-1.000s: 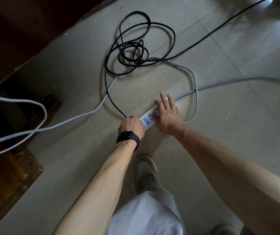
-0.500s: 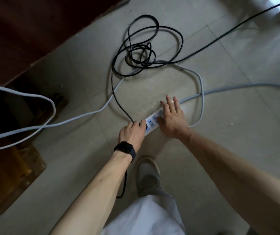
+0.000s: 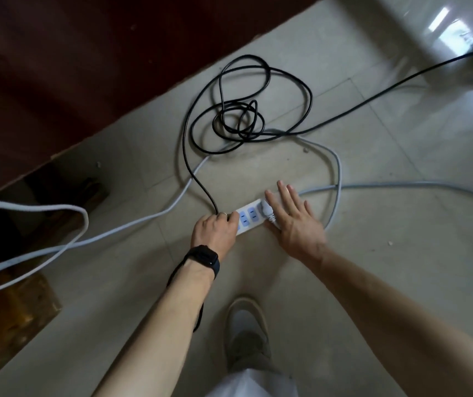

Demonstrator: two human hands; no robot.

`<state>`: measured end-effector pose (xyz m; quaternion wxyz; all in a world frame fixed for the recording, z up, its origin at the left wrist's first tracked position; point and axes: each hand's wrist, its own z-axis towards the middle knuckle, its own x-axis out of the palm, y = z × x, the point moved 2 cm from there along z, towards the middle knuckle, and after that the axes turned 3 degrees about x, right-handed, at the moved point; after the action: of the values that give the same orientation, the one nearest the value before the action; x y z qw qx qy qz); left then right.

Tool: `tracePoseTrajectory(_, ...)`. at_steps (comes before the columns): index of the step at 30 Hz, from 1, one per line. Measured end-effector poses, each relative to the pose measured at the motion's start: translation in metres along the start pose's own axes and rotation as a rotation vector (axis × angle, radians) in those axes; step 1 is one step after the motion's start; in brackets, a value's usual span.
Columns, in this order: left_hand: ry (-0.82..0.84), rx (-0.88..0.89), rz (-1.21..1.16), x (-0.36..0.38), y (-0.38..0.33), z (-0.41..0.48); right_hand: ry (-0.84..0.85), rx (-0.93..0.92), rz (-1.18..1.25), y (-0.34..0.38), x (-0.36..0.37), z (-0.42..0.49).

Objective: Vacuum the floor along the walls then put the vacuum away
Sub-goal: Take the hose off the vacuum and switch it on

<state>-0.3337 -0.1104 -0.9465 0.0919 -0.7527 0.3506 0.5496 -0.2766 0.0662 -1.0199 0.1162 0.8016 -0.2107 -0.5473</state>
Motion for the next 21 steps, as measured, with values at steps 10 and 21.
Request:
tracePoseTrajectory(10,0.192,-0.074,0.082,-0.009,-0.01,0.012,0.346,0.035,-0.209,0.018,-0.069,0.02)
tracePoseTrajectory(21,0.112,0.307,-0.251,-0.306,-0.125,0.01,0.064,0.351,0.179,-0.03,-0.355,-0.204)
